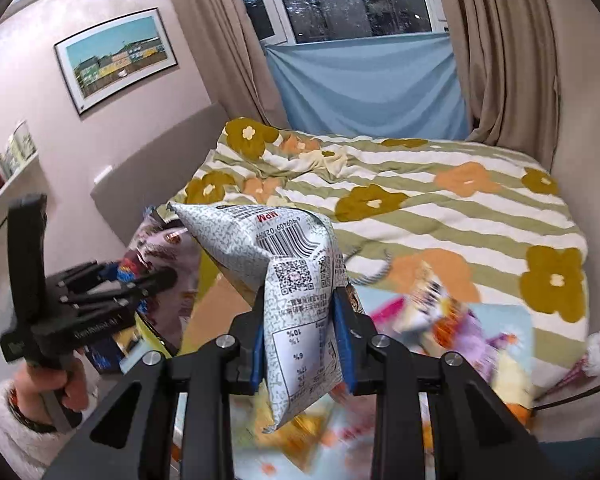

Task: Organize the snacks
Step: 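Grasp the blue Sponge bag with the left tool while the right tool grasps the white bag, then carry both bags into the box and open both tools to release them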

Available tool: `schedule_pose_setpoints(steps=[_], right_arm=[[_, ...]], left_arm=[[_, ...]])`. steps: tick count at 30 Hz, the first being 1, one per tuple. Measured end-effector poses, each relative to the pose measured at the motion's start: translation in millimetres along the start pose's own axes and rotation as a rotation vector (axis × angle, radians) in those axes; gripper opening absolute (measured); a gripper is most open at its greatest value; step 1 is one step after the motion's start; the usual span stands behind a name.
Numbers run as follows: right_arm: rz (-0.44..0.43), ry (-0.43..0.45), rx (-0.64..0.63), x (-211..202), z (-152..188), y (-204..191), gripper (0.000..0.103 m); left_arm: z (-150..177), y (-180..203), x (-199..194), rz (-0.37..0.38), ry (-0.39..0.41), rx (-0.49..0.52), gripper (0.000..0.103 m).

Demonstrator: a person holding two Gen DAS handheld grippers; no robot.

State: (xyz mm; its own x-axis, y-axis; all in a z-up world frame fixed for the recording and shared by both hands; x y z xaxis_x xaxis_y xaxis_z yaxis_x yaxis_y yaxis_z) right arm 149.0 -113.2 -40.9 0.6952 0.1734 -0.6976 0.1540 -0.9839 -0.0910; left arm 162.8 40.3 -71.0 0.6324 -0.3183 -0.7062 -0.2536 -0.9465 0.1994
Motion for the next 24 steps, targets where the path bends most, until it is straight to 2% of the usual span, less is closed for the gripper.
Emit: schedule_pose_setpoints(steps=[6,14,15,16,17,18,21,24], right_arm=[[0.038,-0.035,0.067,57.4,-33.4,-39.6,0.027],[0.079,-0.133,0.163,127.5,-40.8,-63.0,0.027],[0.08,-0.143,0.172,134.5,-40.1,-64.9,0.027],[0.08,-0.152,0.177,140.5,-42.2,-68.5,0.027],[0.079,-0.16,0.18,145.3,-43.3,-70.2,0.027],[0.082,-0.159,0.178,148.1,-44.1,-72.3,0.027],[0.116,-0.148,0.133,151.3,-49.6,-80.5,0.027],[0.079,-0.147,0.133,152.0,-51.9,-83.4,0.026]], left_arm=[[-22.9,-61.3,53.8,0.023,-0.086,0.002,0.05],[-25.8,-105.3,124.3,0.068,-0.211,-0.005,0.052],[-25.4,-110.2,129.8,0.061,-0.22,-0.009,0.054],[-24.3,-114.7,135.2,0.051,-0.229,-0.016,0.069],[-23.3,-119.0,138.5,0.035,-0.233,-0.026,0.095],[-23.2,-123.6,139.5,0.025,-0.228,-0.031,0.103],[-21.1,-127.6,134.3,0.038,-0.209,-0.034,0.103],[-15.9,-131.0,125.5,0.014,-0.216,-0.042,0.103]])
Point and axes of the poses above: each gripper's, at about its wrist camera, not at the fingertips, and x roughly the way its jaws point, y to its right, z to its underside, the point moved 5 cm from there along x, roughly the way its jaws point, and after that the axes turned 14 degrees about z, right-handed, at the moved point
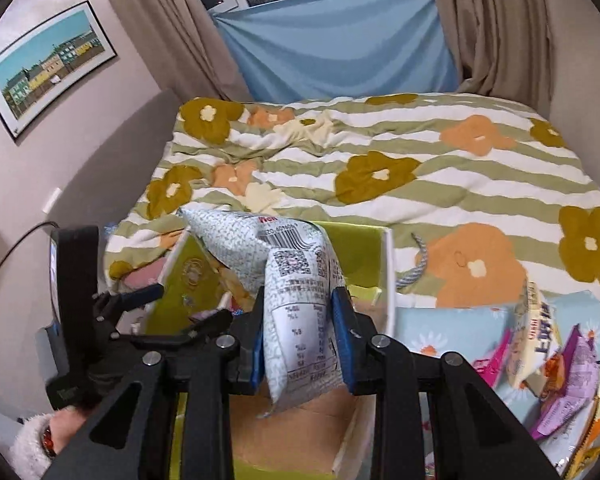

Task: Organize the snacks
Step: 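Carry both bags into the box and open both tools to release them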

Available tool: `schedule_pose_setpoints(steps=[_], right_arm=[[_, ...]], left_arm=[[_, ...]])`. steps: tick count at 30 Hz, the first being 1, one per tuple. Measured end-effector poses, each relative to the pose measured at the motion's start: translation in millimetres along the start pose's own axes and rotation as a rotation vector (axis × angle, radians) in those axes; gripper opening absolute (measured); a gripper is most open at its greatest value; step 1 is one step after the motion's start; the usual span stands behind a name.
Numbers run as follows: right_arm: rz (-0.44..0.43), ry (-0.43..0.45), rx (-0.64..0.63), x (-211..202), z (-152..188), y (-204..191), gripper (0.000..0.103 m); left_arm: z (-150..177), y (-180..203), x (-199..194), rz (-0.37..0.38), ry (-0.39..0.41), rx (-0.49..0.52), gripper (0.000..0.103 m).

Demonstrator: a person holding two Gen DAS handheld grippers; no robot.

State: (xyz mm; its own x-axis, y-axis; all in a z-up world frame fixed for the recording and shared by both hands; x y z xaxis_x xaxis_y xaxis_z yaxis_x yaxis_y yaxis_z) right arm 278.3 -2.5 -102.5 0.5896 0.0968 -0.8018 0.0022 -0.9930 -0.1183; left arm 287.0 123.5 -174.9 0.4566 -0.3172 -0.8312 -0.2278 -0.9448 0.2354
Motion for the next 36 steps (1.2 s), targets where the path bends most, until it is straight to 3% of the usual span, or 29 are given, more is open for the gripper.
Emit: schedule_pose_setpoints(steps=[10,18,19,20,22,29,36], right_arm=[[-0.046,-0.021,-0.017,18.1,-3.2,-20.3,0.02],[0.039,-0.049,-0.093,46.9,-3.3,-39.4,0.022],[0.053,-0.045,-0.097,50.2,-2.9,-41.5,0.031],[0.061,-0.045,-0.097,53.3,-2.4,-42.7,0.062],[0.048,-0.036,-0.075,56.0,-1.4,-40.0,0.103],[0.046,-0.005,-0.06,39.1,7.7,-27.8,0.103],[0.068,0.028,-0.066,4.7,2.9,-24.8,0.103]], left_arm=[[33.3,-3.9,-37.2,-0.046,0.022,-0.065,0.103],[40.4,-17.9,-38.8,-0.067,0.026,-0.094,0.103],[41.9,-18.4,-38.7,-0.068,0.026,-0.097,0.103],[43.1,-18.0,-38.2,-0.067,0.026,-0.1,0.103],[47.5,-18.6,-37.4,-0.063,0.023,-0.104,0.103],[54.7,-19.3,-43.5,-0.063,0.018,-0.104,0.103],[48.1,-14.9,-77.3,-0.077,0.076,-0.076,0.103]])
Point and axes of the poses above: each gripper's, at about its wrist camera, not at the fingertips, and x roughly the way its jaws point, y to its right, z to its underside, the point moved 5 cm from there along x, roughly the way its jaws point, and after that the axes turned 14 degrees about z, right-handed, at the moved point
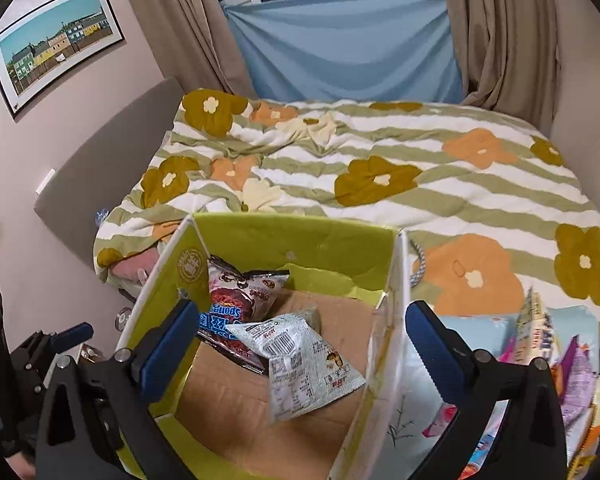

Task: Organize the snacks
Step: 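Carry both bags into the box and open both tools to release them, then grasp the yellow lemon bag with the left tool while the right tool grasps the pink bag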

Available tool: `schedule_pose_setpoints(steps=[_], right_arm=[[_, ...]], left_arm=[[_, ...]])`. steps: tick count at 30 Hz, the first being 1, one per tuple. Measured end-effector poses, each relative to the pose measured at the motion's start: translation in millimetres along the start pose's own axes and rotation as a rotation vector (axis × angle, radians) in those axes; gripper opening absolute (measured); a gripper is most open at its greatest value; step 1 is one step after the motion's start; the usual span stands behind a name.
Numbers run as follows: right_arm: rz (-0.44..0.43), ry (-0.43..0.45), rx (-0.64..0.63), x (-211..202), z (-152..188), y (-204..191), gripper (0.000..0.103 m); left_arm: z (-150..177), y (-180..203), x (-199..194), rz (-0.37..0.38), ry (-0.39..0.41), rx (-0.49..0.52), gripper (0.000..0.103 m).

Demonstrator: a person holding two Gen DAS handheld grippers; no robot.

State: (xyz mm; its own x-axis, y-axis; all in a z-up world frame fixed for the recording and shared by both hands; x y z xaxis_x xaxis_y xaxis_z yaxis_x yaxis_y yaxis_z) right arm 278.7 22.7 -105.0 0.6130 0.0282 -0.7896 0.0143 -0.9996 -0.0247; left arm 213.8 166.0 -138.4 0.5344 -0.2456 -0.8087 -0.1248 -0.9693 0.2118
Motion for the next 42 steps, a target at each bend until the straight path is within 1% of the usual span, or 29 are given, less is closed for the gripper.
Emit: schedule_pose_setpoints(steps=[2,7,9,11,17,18,22,25,31,34,37,42], right_arm=[[0.012,0.013,-0.005,-15.8,-2.5,2.6,0.103],[0.031,0.045,0.01,-58.8,-7.1,13.6,0.103],[0.024,0.064,0.035,-79.6,-5.5,24.6,0.103],[0.037,0.078,0.053,-97.0,-1.2,35.4,0.103],[0.149,0.103,0.079,-140.8,25.0,79.2,0.103],[0.172,0.105,0.081,-147.6,31.9,89.2,0.103],[0.219,0.118,0.092,-168.4,56.3,124.6,0.103],[0.221,0.107,0.098,-176.4,75.8,151.2,0.103],[0.191,0.069,0.103,-186.0,119.2,198.8,0.103],[0.178,0.036,0.089,-182.3,142.3,218.8,0.103],[0.136,0.002,0.088,-175.0,165.3,235.4,0.103],[0.099,-0.068,0.069,-154.1,200.0,253.0,0.103]], left_arm=[[-3.6,2.4,-13.3,-0.004,0.02,0.014,0.103],[-17.9,15.5,-44.0,0.014,0.063,0.064,0.103],[-20.1,23.1,-54.5,0.031,0.083,0.08,0.103],[-19.3,34.6,-63.4,0.062,0.098,0.097,0.103],[-2.3,83.3,-71.0,0.144,0.091,0.137,0.103],[2.2,91.6,-71.2,0.151,0.089,0.145,0.103],[23.7,129.4,-71.4,0.155,0.09,0.159,0.103],[41.3,155.2,-69.0,0.16,0.086,0.136,0.103],[80.3,197.0,-60.6,0.135,0.066,0.089,0.103],[99.6,213.7,-54.5,0.107,0.061,0.064,0.103],[119.6,225.3,-43.7,0.087,0.061,0.033,0.103],[148.7,234.9,-14.5,0.053,0.025,-0.005,0.103]])
Point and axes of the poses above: each gripper's, at about its wrist camera, not at the fingertips, and x roughly the way its jaws point, y to its right, z to its underside, the point moved 5 cm from there along x, roughly the way its jaws point, and after that the axes turned 14 degrees about z, right-handed, at the moved point
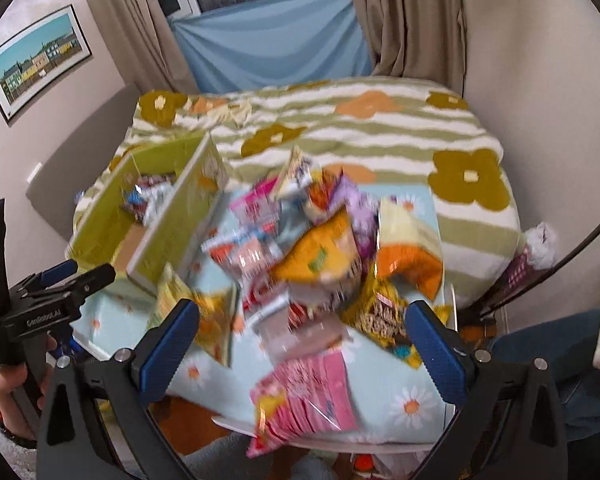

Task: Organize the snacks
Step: 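Grasp the yellow lemon bag with the left tool while the right tool grasps the pink bag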

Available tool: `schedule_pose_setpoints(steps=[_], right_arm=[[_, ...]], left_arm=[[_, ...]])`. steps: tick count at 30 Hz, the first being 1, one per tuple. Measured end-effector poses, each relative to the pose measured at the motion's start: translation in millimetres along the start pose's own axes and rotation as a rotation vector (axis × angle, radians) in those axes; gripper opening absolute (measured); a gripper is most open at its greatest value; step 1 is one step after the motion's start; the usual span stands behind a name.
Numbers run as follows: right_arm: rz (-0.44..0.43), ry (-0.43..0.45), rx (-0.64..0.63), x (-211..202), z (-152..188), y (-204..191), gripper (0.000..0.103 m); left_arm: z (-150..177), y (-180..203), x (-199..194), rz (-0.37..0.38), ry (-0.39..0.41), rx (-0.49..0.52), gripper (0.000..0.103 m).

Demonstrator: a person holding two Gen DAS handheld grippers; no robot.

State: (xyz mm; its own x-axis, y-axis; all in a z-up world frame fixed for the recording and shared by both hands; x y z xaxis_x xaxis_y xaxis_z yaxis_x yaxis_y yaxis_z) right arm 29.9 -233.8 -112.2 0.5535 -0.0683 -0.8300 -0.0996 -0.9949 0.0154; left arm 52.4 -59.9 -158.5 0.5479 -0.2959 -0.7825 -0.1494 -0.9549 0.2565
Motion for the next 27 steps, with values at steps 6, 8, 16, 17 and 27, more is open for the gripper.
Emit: schedule_pose_setpoints(steps=[6,8,16,17,27], right_arm=[[-0.048,-0.109,0.028,35.2,34.4,5.6,0.103],[-0.055,-0.138,0.042,44.8,44.8,5.2,0.103],[-0.119,-0.261,0.122,79.0,77.2,-0.2,0.103],[-0.116,-0.271,0.126,82.3,80.5,-0.8,0.103],[-0.126,-0.347,0.168,105.1,98.5,0.0,0.103]], left_arm=[[22.0,6.3,44.6,-0.007,-0.041,0.011,0.103],[24.9,7.3,58.2,-0.011,-0.054,0.022,0.103],[36.3,9.2,98.1,-0.007,-0.101,0.045,0.103],[37.9,9.7,102.6,-0.004,-0.11,0.05,0.103],[50.2,4.3,124.6,-0.013,-0.171,0.06,0.076]])
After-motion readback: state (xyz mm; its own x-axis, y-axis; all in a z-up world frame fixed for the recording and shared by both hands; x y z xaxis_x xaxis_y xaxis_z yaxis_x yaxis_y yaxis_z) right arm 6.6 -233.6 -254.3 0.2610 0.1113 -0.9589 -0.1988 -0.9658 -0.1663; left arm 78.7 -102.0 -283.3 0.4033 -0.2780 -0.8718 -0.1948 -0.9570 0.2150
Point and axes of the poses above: each gripper's, at about its wrist camera, not at the fingertips, and x roughly the way its jaws point, y to its right, z to its underside, the point moved 5 cm from there along x, roughly the way its jaws point, and after that the axes turned 14 degrees about z, right-handed, at the moved point
